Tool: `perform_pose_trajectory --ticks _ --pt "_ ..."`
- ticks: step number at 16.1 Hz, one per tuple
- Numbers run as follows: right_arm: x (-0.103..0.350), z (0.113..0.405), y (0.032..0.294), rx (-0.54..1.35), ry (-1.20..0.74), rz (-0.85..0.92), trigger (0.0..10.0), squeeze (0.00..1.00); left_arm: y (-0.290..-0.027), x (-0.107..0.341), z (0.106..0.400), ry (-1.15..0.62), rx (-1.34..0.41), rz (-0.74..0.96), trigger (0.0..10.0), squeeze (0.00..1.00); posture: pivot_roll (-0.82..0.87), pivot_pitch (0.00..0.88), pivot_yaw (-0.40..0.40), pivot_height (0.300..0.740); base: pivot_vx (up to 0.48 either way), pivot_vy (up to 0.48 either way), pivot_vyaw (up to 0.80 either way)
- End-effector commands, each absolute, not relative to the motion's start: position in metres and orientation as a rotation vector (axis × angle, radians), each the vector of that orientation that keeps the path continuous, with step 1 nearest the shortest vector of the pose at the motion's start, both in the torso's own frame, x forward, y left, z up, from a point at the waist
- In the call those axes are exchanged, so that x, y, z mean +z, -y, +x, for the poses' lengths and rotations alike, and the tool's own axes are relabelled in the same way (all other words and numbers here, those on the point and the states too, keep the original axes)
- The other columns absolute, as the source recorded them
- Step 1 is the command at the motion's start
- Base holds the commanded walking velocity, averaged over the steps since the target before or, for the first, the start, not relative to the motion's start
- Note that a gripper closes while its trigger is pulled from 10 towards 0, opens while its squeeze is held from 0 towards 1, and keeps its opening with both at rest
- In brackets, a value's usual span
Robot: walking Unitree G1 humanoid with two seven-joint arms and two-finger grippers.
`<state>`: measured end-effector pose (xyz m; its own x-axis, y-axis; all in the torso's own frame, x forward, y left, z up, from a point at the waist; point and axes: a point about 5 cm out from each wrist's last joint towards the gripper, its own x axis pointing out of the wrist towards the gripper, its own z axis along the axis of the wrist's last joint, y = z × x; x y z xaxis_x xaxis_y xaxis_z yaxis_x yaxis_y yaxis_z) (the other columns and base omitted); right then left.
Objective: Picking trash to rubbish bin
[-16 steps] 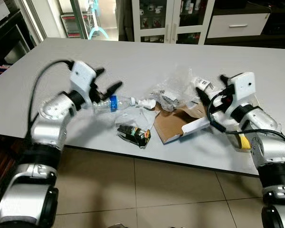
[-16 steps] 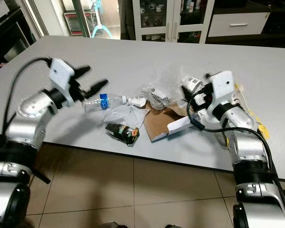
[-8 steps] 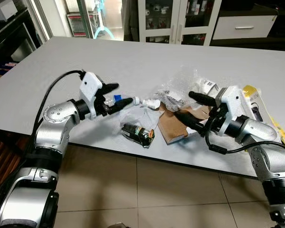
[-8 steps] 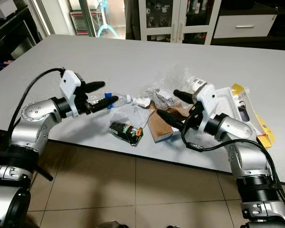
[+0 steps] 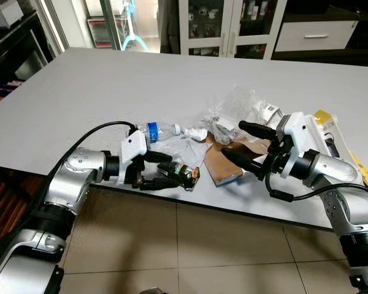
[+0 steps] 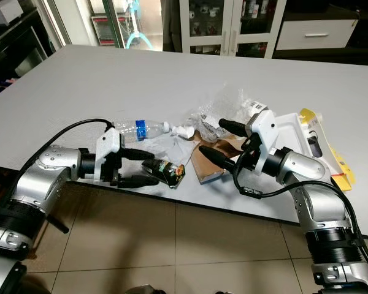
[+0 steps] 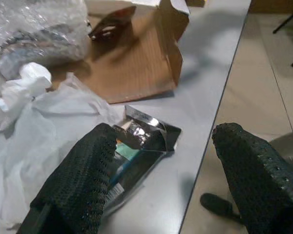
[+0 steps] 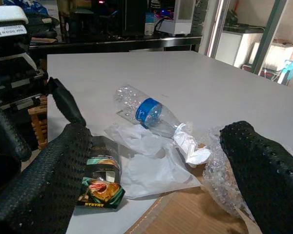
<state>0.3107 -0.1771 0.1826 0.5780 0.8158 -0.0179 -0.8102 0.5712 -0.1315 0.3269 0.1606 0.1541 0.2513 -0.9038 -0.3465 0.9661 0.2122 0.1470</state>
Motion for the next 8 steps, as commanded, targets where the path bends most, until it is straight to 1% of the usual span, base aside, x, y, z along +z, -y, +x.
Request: perform_pose_trajectory --ticks 1,5,8 --pt "0.1838 0.3070 0.1730 0.989 0.046 -0.131 10.0 0.00 -0.1555 0.1610 0.3266 -0.189 -1.345 0.404 10.0 0.00 -0.07 0.027 0.054 0.740 0.000 0.000 0.00" --pt "0.1807 0.3033 0.1709 1.005 0.036 -0.129 10.0 0.00 -0.1500 0.1640 0.3297 -0.166 -1.325 0.421 10.0 0.00 -0.08 0.031 0.053 0.740 0.000 0.000 0.00" --pt "0.1755 0.2987 0.1659 1.047 0.008 -0.120 10.0 0.00 -0.1499 0.1638 0.3271 -0.194 -1.381 0.426 10.0 0.00 -0.07 0.032 0.051 0.740 0.000 0.000 0.00"
